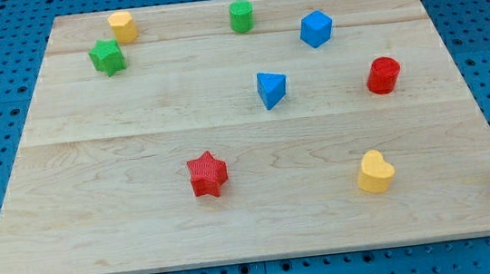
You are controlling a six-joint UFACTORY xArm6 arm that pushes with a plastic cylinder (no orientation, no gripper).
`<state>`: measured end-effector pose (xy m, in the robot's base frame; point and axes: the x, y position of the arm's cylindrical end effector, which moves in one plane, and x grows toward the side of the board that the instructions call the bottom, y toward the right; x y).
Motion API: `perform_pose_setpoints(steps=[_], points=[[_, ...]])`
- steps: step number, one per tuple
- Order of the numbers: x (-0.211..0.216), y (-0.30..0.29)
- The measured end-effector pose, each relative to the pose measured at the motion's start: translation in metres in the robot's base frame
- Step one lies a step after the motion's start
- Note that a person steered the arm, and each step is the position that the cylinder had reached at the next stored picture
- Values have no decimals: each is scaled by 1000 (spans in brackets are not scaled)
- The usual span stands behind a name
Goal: Push yellow heart above red circle
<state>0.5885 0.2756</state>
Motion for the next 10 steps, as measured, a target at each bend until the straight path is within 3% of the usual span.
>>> perform_pose_setpoints(steps=[2, 3, 4, 8, 10], points=[[-13, -148], [-36, -159], [-50, -105], [-64, -35], [-115, -56]])
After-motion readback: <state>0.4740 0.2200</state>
